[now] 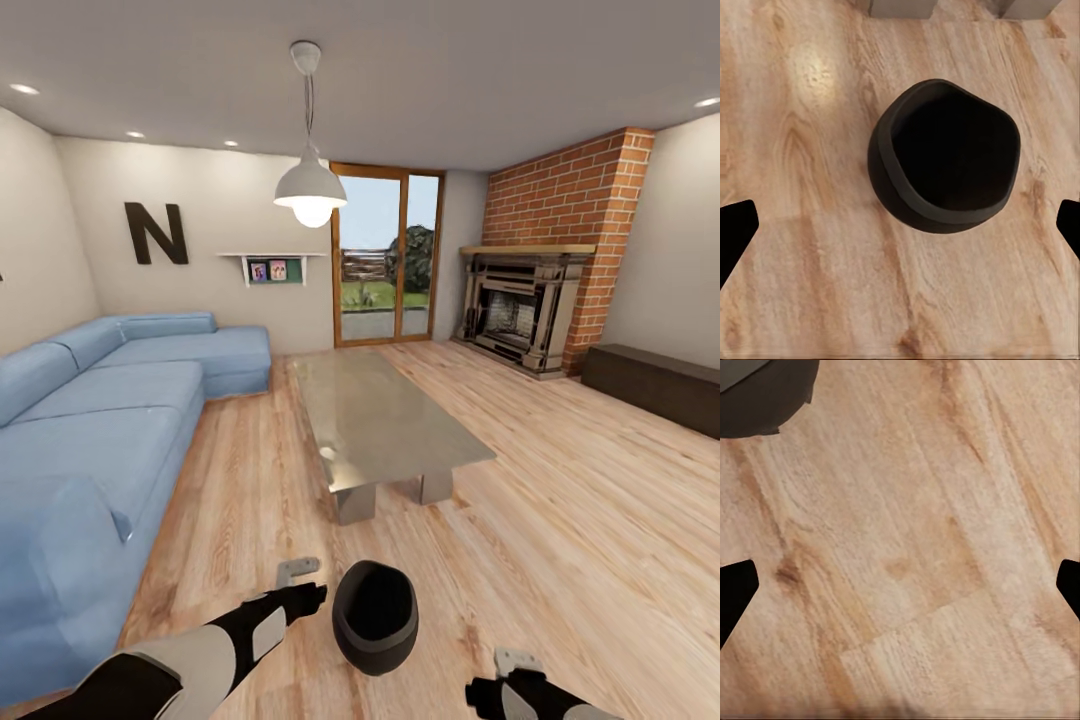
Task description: Place each of the two pumpkins and all three candles from the living room inside a cabinet in the living room (use any cabinet), then make sure every cabinet is closed, and position the cauldron so it is next to a table in the living room.
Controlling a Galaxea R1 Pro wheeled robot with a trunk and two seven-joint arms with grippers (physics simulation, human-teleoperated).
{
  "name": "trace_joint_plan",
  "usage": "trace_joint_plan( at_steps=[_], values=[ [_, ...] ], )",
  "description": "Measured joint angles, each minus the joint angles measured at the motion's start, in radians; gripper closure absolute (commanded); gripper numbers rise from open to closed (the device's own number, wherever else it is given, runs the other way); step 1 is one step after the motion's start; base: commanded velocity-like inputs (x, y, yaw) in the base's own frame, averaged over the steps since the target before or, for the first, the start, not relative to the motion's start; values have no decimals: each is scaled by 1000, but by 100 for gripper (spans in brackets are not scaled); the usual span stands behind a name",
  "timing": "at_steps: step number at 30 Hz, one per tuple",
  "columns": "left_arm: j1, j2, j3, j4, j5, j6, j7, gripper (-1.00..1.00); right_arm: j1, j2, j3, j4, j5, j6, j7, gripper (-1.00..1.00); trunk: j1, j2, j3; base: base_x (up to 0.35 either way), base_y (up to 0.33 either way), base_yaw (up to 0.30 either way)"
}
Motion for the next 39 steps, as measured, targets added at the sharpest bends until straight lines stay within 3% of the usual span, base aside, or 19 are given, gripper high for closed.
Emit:
trace_joint_plan(
  at_steps=[6,9,11,16,23,39],
  values=[
    [-1,-1,-1,-159,-4,218,14,-100,-33,0,-1,-62,1,117,-5,-100,23,-42,-19,0,0,0],
    [-2,-2,-2,-191,-3,254,30,-100,-56,0,-1,-80,1,170,-6,-100,35,-63,-28,0,0,0],
    [-2,-4,-1,-209,-7,311,48,-100,-124,1,-1,-90,-1,230,-6,-100,42,-77,-34,0,0,0],
    [-3,-5,-1,-214,-7,395,50,-100,-204,1,-3,-92,-3,305,-6,-100,61,-112,-50,0,0,0],
    [-8,-14,-1,-216,-5,412,46,-100,-277,1,-5,-91,-5,335,-6,-100,88,-161,-72,0,0,0],
    [-10,-19,-8,-329,0,406,44,-100,-295,6,-5,-92,-9,327,5,-100,150,-273,-122,0,0,0]
  ],
)
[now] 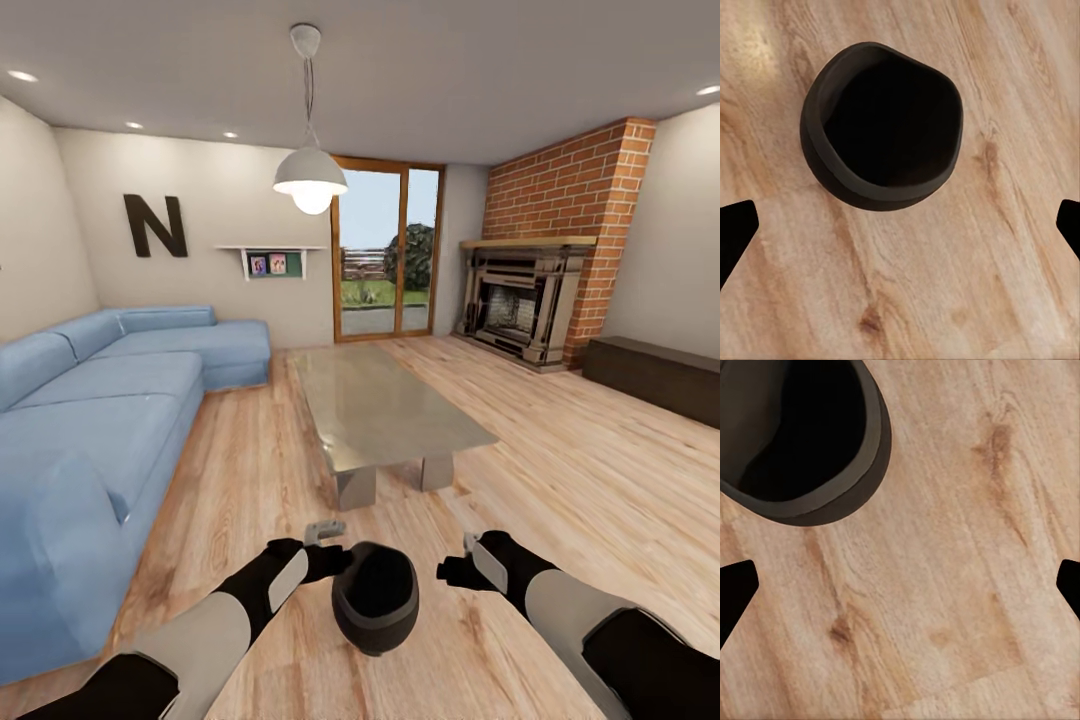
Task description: Place each of the two pumpkins and all three candles from the living room inside a cabinet in the living room (use any cabinet), then make sure every cabinet is closed, and position the cauldron so it is next to a table in the living room.
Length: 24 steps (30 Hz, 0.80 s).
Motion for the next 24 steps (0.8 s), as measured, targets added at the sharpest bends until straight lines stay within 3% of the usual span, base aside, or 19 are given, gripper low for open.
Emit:
trace_joint_plan(
  at_steps=[6,11,17,24],
  values=[
    [0,0,-1,-1,0,-32,-3,-100,2,1,2,0,0,0,1,-100,23,-42,-19,0,0,0],
    [0,0,-1,2,1,-58,-5,-100,3,2,4,0,1,-1,2,-100,23,-42,-19,0,0,31],
    [0,0,-2,45,-4,-62,-4,-100,6,26,6,0,4,-3,1,-100,23,-42,-24,14,0,187],
    [0,0,-4,56,-4,-60,-4,-100,8,36,7,0,6,-4,1,-100,23,-42,-28,258,0,77]
  ],
)
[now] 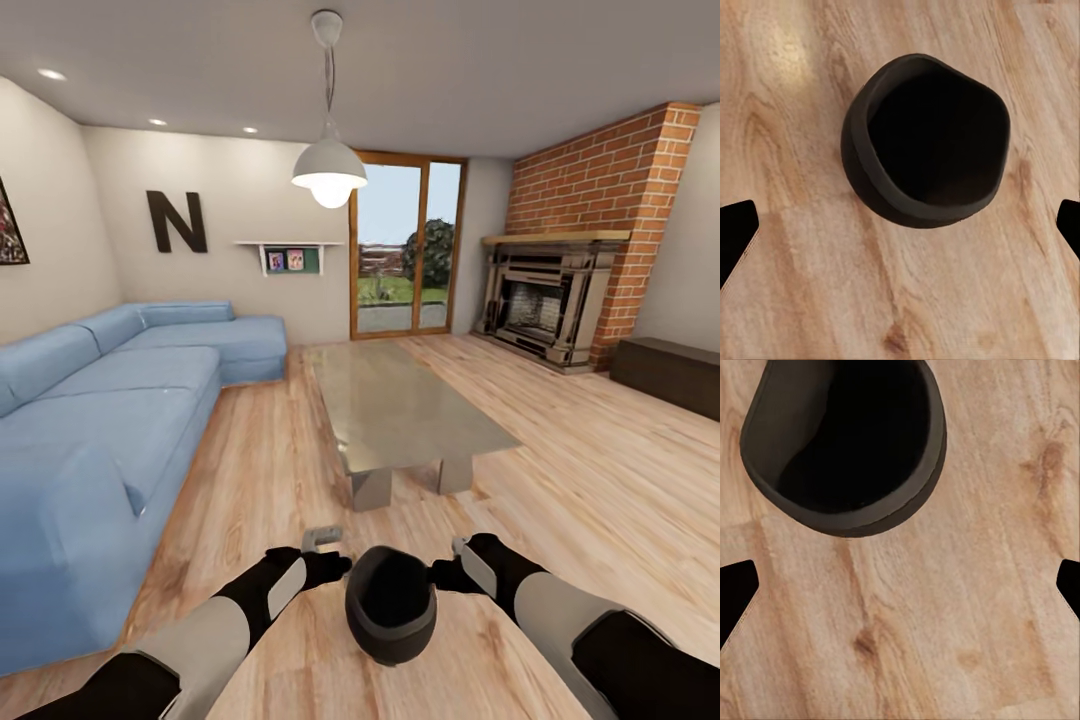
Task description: Place each of the two pumpkins and all three candles from the living room inside a cabinet in the living room (use any cabinet), then make sure every cabinet is closed, and position the cauldron so it is next to a table in the living room.
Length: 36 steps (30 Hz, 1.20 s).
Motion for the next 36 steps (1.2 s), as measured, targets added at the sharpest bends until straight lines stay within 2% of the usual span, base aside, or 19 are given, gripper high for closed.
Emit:
trace_joint_plan(
  at_steps=[19,24,25,26,27,29,30,36],
  values=[
    [0,0,0,1,-5,0,-1,-100,3,1,-1,0,-4,-3,0,-100,0,0,0,234,-18,1],
    [0,0,-3,0,-1,0,-51,-100,3,1,-1,0,-4,-2,0,-100,0,0,0,174,-46,0],
    [0,0,-3,0,-6,0,-71,-100,3,1,-1,0,-4,-2,0,-100,0,0,0,30,-8,0],
    [0,0,-3,0,-39,0,-98,-100,3,1,0,0,-4,-1,1,-100,1,0,0,24,-6,0],
    [0,0,-3,0,-52,0,-102,-100,3,1,0,0,-3,-1,1,-100,1,0,0,16,-4,0],
    [0,0,-2,1,-99,1,-118,-100,3,1,0,0,-2,0,1,-100,1,0,0,7,-2,0],
    [0,0,-2,1,-126,1,-151,-100,3,1,0,1,-1,0,1,-100,1,0,0,3,-1,0],
    [0,0,-2,3,-148,2,-230,-100,4,2,0,3,-1,0,1,-100,23,-42,-19,1,0,0]
  ],
)
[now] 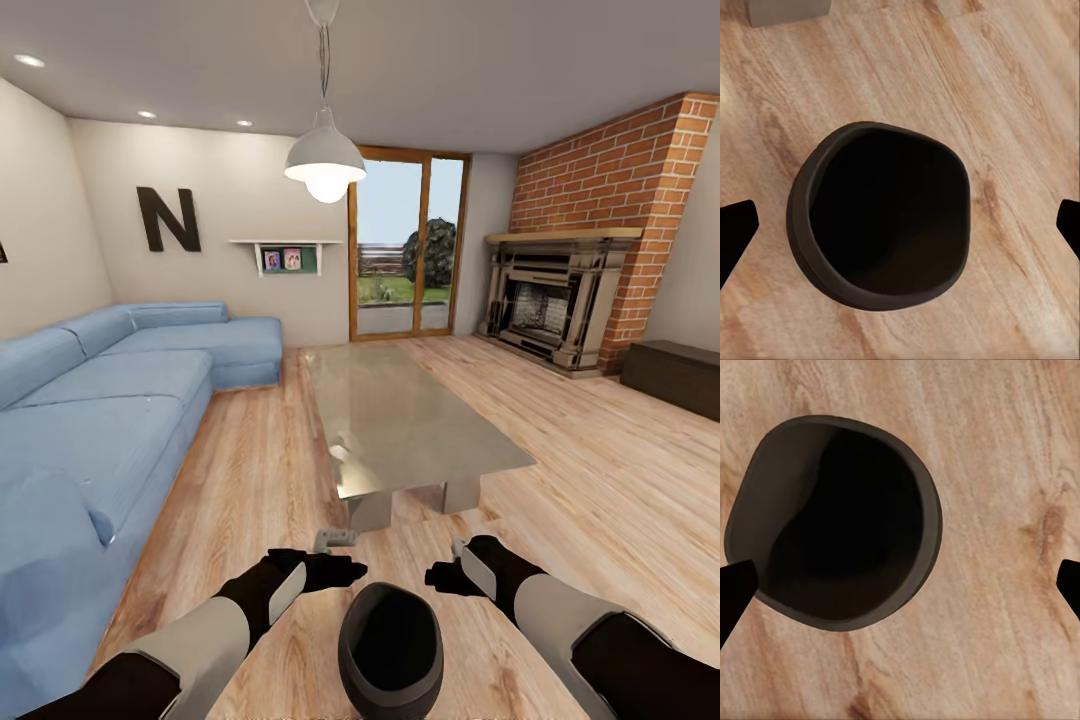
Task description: Place each of the two pumpkins and all three candles from the living room inside a cabinet in the living room (use any cabinet), then make sure every cabinet is closed, and position the cauldron so it is next to a table in the living room.
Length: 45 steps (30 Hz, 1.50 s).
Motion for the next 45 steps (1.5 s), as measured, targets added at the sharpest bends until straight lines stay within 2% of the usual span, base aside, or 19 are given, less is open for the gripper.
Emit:
trace_joint_plan(
  at_steps=[4,12,27,37,45],
  values=[
    [0,0,0,0,-2,20,-6,-100,0,1,0,0,0,0,0,-100,15,-28,-13,0,0,0],
    [0,0,0,-1,-5,42,-6,-100,0,25,1,0,2,0,0,-100,46,-84,-38,0,0,0],
    [0,0,0,-1,-6,48,1,-100,0,28,2,2,3,0,0,-100,104,-189,-85,0,0,0],
    [0,0,0,-17,-4,155,6,-100,0,28,2,2,3,0,0,-100,142,-259,-116,0,0,0],
    [0,0,0,-23,-3,172,7,-100,0,28,2,2,3,0,0,-100,173,-315,-141,0,0,0]
  ],
)
